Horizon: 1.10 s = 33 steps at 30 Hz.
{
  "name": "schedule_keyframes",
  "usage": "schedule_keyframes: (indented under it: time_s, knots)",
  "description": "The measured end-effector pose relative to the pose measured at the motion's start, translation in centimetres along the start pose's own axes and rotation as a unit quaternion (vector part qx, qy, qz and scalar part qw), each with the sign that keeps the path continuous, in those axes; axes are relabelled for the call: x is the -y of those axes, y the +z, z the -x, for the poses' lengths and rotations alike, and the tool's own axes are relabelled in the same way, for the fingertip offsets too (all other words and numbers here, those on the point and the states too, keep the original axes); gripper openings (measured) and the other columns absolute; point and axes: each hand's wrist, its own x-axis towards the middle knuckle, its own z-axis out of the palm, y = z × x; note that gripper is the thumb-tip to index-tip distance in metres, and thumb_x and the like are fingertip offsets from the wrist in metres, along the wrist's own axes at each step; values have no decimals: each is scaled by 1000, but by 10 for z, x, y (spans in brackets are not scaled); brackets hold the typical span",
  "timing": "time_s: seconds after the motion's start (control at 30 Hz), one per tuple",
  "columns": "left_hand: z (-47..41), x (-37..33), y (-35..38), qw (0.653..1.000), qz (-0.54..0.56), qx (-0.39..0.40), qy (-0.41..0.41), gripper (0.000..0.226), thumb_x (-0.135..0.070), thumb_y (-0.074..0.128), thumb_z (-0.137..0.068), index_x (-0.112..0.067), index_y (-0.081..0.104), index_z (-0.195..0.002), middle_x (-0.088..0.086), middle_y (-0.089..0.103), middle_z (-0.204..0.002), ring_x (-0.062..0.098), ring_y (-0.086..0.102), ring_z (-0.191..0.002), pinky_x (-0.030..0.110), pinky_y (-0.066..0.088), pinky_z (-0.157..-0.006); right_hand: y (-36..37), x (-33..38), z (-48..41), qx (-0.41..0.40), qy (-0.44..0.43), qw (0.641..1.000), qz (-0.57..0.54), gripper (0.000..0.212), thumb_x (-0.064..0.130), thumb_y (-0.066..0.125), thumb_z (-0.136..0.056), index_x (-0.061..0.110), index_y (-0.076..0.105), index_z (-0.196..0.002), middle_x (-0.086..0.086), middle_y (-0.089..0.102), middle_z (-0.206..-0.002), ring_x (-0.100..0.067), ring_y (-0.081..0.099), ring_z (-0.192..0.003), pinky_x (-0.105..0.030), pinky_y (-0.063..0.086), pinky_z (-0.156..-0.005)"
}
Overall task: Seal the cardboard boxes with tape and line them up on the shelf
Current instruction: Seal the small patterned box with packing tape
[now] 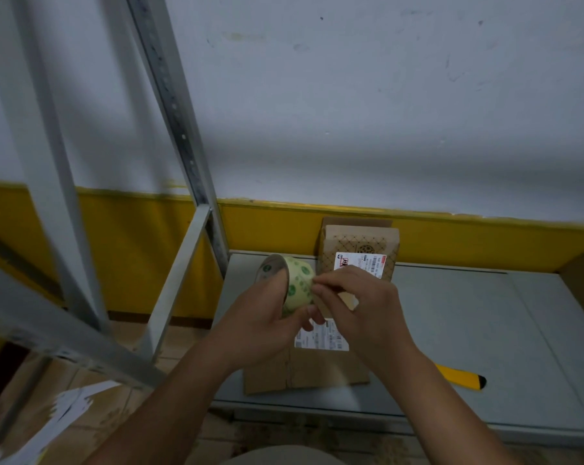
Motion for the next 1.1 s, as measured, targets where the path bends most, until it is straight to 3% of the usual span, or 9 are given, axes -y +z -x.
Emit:
schedule_keyframes:
  time_s: [0.17,0.37,0.53,0.7,0.77,1.0,1.1]
  knots:
    - [5,-4,2,999,-28,-16,12,31,-28,65,-103,-23,57,-132,-7,74,-110,15,76,-96,48,63,-82,-2,4,-2,4,45,999,-29,8,17,76,-92,16,78,-100,7,74,-91,-2,68,-85,-16,55,-73]
    - [6,-10,7,997,-48,-50,28,41,-38,64,-101,-21,54,-137,-8,73,-111,12,75,-97,44,64,-81,1,14,3,-39,31,998,-23,7,10,74,-93,13,76,-99,10,68,-88,2,65,-84,-7,46,-71]
    - [6,-10,9,996,-70,-55,28,38,-33,65,-101,-21,55,-136,-11,72,-111,7,75,-95,43,64,-78,5,11,8,-36,24,999,1,2,10,72,-94,11,71,-94,10,61,-87,1,60,-83,-5,41,-72]
    - [2,-11,12,988,-123,-87,31,48,-44,61,-98,-26,52,-142,-12,70,-117,5,71,-102,40,63,-79,5,14,6,-55,94,990,-87,12,13,72,-94,22,72,-104,12,70,-95,-1,67,-90,-13,53,-73]
    - [2,-12,14,979,-167,-108,38,51,-46,59,-97,-26,51,-143,-13,68,-120,5,68,-103,38,61,-79,5,15,3,-56,85,991,-82,14,13,72,-95,20,74,-107,10,71,-97,-2,68,-92,-15,55,-74]
    - [2,-8,20,946,-291,-136,35,53,-52,50,-99,-17,54,-139,-5,71,-111,15,69,-88,40,57,-68,2,13,3,-46,78,995,-46,13,6,76,-91,13,79,-102,4,74,-90,3,67,-87,-4,46,-74]
    - [1,-6,23,936,-322,-139,39,44,-46,56,-102,-13,56,-131,0,72,-99,19,68,-76,32,47,-54,1,12,3,-41,79,996,-31,10,8,77,-90,13,79,-99,4,74,-88,2,66,-85,-3,45,-73]
